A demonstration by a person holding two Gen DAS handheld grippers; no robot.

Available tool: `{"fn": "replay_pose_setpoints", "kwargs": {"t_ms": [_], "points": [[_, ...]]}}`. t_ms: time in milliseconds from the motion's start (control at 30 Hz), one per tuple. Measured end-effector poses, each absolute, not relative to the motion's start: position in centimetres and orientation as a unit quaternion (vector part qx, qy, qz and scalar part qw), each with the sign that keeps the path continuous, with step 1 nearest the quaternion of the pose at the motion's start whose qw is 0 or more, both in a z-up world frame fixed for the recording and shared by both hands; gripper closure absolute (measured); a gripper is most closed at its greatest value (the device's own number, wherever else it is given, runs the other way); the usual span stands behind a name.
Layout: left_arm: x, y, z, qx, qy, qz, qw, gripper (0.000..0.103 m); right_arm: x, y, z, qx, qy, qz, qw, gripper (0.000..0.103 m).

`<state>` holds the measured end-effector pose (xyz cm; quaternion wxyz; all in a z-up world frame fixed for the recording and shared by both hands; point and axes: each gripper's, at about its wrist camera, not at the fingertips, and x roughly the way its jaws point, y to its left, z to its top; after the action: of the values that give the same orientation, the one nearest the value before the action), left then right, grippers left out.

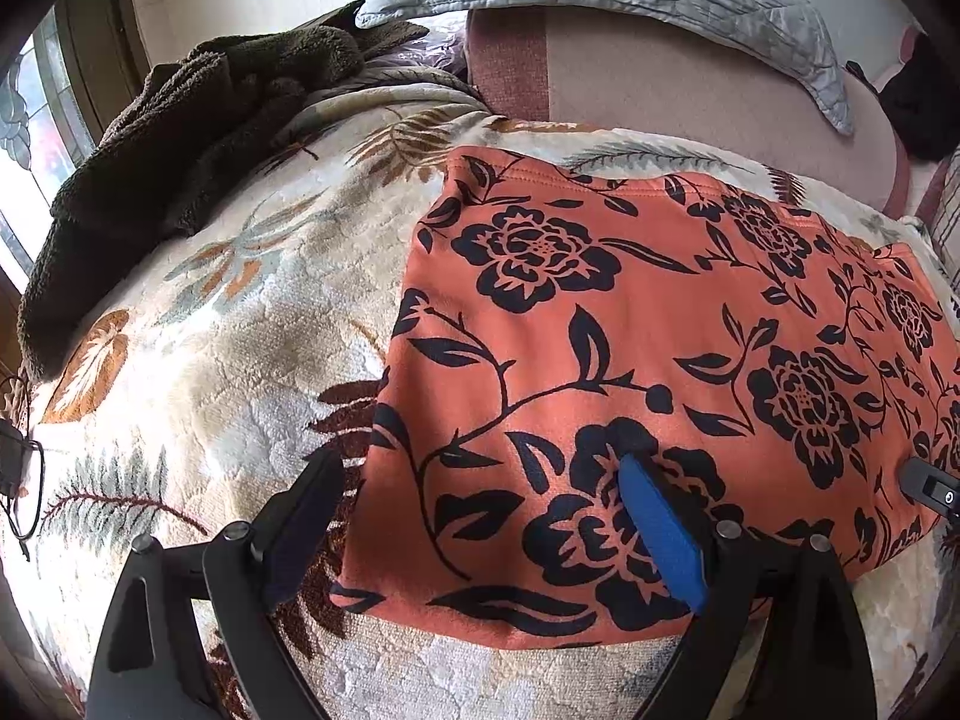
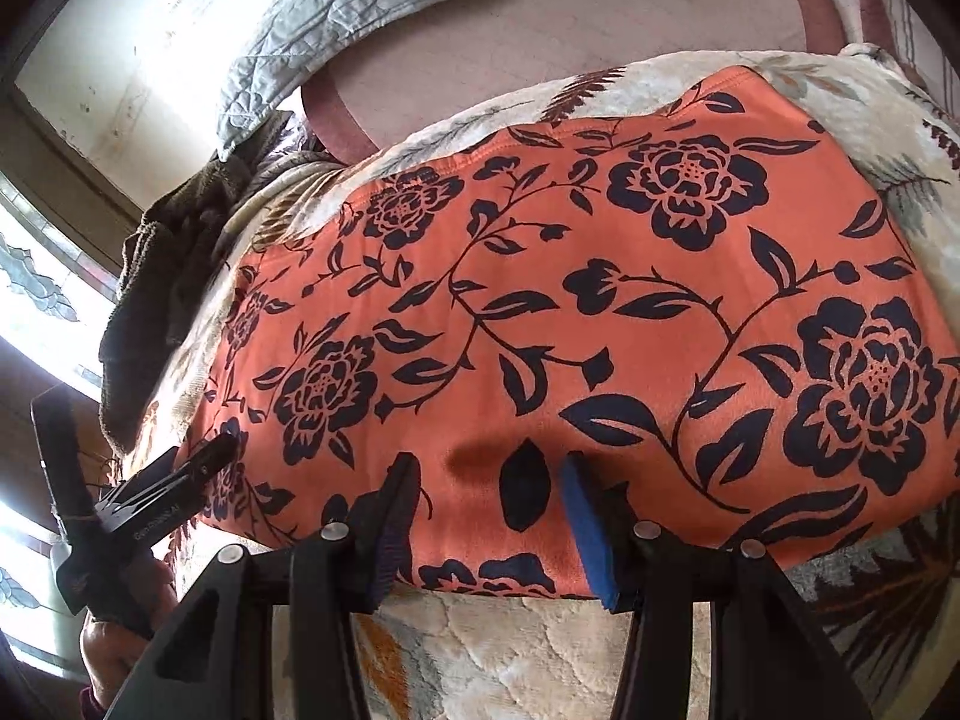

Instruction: Fold small clothes

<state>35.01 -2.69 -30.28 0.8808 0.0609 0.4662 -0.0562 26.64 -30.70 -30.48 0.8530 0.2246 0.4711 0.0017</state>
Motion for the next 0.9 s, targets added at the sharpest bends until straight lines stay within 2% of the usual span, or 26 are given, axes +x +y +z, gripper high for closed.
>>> {"fn": "replay_pose_setpoints", "kwargs": {"t_ms": [300, 500, 833, 900], "points": [[35.1, -2.6, -30.3, 0.058, 0.468, -0.057, 0.880, 0.009, 26.7, -30.8, -30.3, 0.236, 0.470, 0.003, 0.851, 0.051], [34.5, -2.3, -29.3, 0.060, 0.458, -0.050, 0.886, 0.010, 25.4, -32.1, -28.0, 0.260, 0.418, -0.001, 0.870, 0.050], [35.7, -0.8, -30.8, 0.064, 0.471, -0.003, 0.880, 0.009, 24.0, -38.6, -28.4, 0.310, 0.401, -0.168, 0.845, 0.051], [35.7, -0.9, -30.9, 0.063, 0.469, -0.002, 0.881, 0.009, 24.3, -39.5, -29.3, 0.311, 0.424, -0.177, 0.832, 0.051]]}}
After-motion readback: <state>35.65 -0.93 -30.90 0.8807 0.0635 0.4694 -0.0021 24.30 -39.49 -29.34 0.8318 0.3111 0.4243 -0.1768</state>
